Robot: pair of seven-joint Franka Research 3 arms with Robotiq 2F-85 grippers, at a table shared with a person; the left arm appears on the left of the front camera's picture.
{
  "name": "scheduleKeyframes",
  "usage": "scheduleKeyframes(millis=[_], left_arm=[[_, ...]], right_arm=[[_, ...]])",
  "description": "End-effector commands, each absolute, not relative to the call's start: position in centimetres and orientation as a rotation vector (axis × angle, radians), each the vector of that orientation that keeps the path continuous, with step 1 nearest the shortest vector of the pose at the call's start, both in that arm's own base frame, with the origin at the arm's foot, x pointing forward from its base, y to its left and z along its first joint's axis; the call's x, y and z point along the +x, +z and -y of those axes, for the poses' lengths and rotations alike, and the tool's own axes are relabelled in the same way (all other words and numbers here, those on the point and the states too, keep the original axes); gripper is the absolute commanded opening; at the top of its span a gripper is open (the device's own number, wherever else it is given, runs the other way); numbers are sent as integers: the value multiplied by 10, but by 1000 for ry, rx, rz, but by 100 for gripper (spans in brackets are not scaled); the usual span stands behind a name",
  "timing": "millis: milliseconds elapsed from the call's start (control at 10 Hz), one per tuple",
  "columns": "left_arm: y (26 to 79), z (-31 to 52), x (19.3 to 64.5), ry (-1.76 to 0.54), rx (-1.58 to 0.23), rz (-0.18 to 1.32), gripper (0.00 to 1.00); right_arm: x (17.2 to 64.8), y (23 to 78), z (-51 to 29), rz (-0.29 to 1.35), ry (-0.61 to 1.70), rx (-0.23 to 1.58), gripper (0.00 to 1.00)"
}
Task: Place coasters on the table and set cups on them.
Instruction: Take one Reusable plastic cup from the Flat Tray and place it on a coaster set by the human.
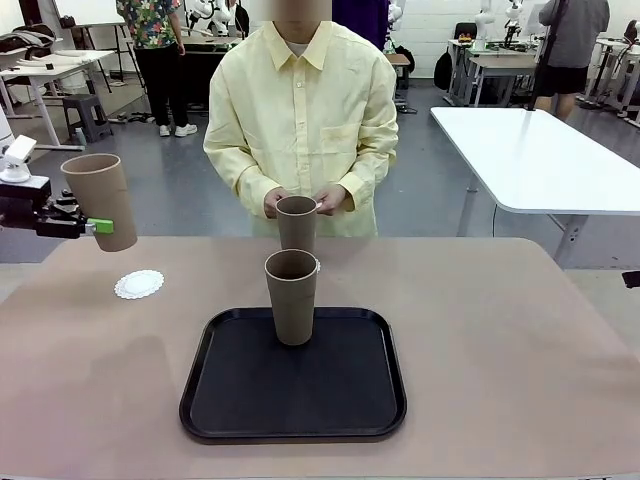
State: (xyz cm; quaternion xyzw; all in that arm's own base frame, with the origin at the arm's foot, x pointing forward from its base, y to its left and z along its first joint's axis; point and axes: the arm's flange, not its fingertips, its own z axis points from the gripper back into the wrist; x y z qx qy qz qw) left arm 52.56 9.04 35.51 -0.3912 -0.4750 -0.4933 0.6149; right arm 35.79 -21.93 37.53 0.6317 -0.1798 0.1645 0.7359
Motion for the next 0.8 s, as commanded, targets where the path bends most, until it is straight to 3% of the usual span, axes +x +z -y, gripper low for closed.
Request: scheduleKeyframes(millis=[0,700], left_arm=[[335,-90,535,-1227,-907,1089,83],[301,-101,554,-1270,-929,1113,83]], right_arm=[[358,375,219,394,362,1389,100],[358,375,219,394,362,1389,100]])
